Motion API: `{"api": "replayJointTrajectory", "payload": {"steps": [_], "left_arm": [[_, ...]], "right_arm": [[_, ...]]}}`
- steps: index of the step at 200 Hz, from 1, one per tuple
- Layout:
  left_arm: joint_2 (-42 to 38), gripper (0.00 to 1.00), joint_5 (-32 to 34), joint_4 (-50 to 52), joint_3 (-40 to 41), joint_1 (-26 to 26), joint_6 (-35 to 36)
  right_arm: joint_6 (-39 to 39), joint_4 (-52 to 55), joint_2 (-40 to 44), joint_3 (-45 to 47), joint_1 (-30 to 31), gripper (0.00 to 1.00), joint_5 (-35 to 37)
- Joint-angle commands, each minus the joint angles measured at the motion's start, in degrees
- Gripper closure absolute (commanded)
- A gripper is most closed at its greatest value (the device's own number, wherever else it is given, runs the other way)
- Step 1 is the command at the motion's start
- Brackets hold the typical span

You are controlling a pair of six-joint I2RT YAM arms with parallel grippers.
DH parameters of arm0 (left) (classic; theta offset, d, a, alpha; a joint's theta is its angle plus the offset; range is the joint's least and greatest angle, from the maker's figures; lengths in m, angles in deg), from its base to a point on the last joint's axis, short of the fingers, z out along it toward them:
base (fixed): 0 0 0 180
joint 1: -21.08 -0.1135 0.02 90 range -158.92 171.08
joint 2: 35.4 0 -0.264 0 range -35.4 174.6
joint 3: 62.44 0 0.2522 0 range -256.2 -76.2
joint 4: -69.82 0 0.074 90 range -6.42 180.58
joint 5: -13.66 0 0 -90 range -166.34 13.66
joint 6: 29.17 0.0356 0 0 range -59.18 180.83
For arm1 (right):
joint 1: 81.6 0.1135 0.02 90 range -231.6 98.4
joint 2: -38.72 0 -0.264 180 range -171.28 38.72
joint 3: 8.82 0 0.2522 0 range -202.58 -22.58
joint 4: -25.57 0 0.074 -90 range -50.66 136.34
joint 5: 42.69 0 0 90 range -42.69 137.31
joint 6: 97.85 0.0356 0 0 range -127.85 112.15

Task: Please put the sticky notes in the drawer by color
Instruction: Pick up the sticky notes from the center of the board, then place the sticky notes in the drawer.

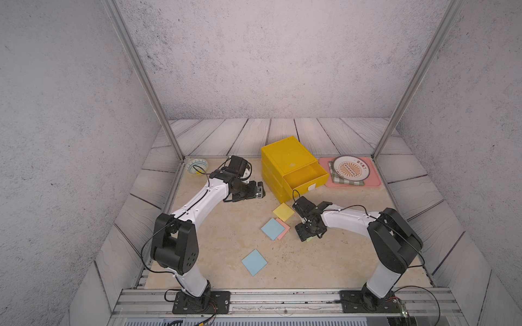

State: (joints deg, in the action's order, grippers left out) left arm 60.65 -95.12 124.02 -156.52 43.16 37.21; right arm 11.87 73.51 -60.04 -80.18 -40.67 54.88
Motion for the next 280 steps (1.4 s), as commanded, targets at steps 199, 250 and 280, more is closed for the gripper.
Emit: {"api": "replayJointTrajectory", "payload": {"steps": [199, 250, 280], "left_arm": [[6.26, 0.01, -2.59, 6.05, -16.72, 0.24, -0.58], [6.45, 0.01, -2.02, 8.15, -18.55, 0.24, 0.78], [6.19, 0.01, -1.78, 8.86, -18.91, 0.24, 1.2]], "right_arm": [[-5.19, 31.11, 7.13, -47.58, -2.24, 0.33, 8.56], [-9.06, 26.0, -4.86, -55.49, -6.36, 0.32, 5.27], [-10.29, 28.73, -10.6, -63.14, -7.57, 0.32, 4.26]]}}
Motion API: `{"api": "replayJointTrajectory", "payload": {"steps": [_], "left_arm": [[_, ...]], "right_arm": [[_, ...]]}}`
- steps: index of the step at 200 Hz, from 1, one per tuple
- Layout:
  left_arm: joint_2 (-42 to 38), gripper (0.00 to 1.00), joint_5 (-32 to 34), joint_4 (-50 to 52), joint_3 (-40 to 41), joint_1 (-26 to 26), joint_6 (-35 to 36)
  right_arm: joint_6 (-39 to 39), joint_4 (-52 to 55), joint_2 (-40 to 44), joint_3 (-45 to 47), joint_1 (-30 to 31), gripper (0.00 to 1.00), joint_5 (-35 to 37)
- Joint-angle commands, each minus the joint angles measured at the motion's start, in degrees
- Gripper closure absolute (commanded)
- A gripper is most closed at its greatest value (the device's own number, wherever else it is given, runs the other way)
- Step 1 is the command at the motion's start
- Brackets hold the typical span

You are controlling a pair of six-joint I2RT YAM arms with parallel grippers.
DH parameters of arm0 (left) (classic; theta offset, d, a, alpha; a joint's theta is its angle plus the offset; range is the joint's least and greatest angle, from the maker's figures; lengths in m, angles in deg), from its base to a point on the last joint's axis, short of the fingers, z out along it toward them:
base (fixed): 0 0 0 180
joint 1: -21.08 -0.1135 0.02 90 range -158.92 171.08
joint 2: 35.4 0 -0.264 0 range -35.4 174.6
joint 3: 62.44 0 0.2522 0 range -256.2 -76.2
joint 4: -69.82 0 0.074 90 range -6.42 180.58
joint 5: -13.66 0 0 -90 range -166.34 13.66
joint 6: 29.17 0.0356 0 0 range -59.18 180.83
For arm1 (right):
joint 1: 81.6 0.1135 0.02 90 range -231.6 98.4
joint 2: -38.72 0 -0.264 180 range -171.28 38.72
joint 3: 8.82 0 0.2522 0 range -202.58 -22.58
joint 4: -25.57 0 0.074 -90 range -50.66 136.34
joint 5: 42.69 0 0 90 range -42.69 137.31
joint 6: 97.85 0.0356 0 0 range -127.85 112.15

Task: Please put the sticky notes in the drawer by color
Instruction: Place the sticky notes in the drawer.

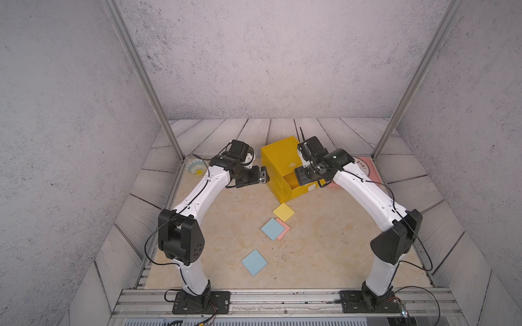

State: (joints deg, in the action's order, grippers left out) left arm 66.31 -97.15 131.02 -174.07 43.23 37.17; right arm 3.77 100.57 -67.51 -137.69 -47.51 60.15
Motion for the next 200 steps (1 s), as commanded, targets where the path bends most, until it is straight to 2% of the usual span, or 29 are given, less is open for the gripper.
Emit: {"api": "replayJointTrajectory", "payload": {"steps": [1, 17, 44, 60, 115, 138, 150, 171, 183, 192, 200], "left_arm": [[0.52, 0.01, 0.25, 1.87, -1.36, 0.17, 1.29], [0.18, 0.01, 0.82, 2.26, -1.42, 0.17, 1.56], [0.07, 0.01, 0.74, 1.98, -1.45, 0.17, 1.41], [0.08, 0.01, 0.52, 1.87, -1.44, 0.17, 1.25], [-0.36, 0.01, 0.78, 2.17, -1.98, 0.18, 1.26], [0.13, 0.01, 0.58, 1.89, -1.83, 0.17, 1.21], [-0.05, 0.01, 0.52, 1.7, -0.76, 0.17, 1.29], [-1.5, 0.01, 0.65, 0.9, 2.75, 0.17, 1.82], [-2.35, 0.01, 1.4, 0.75, 5.48, 0.17, 2.21], [-3.14, 0.01, 2.08, 0.23, 7.78, 0.17, 2.23], [-3.75, 0.01, 2.23, -0.62, 9.97, 0.17, 2.01]], "right_arm": [[-2.2, 1.77, -3.29, -5.82, -0.75, 0.32, -1.04], [-2.41, 3.07, -4.21, -7.26, -0.85, 0.3, -0.91], [-2.04, 2.61, -2.66, -5.72, -0.86, 0.11, -0.34], [-1.69, 1.88, -1.18, -4.38, -0.87, 0.04, -0.48], [-1.44, 4.13, 2.5, -3.78, -0.86, 0.05, -1.27], [0.29, 8.82, 6.75, -3.78, -0.84, 0.09, -6.47], [1.78, 7.76, 11.95, 2.26, -0.05, 0.14, -10.11], [5.92, -1.26, 25.13, 22.11, 1.75, 0.21, -16.96], [9.49, -8.65, 32.58, 35.66, 2.48, 0.34, -21.71], [11.94, -11.79, 36.76, 43.79, 3.15, 0.4, -22.63], [13.48, -14.31, 39.58, 49.47, 3.94, 0.41, -22.51]]}}
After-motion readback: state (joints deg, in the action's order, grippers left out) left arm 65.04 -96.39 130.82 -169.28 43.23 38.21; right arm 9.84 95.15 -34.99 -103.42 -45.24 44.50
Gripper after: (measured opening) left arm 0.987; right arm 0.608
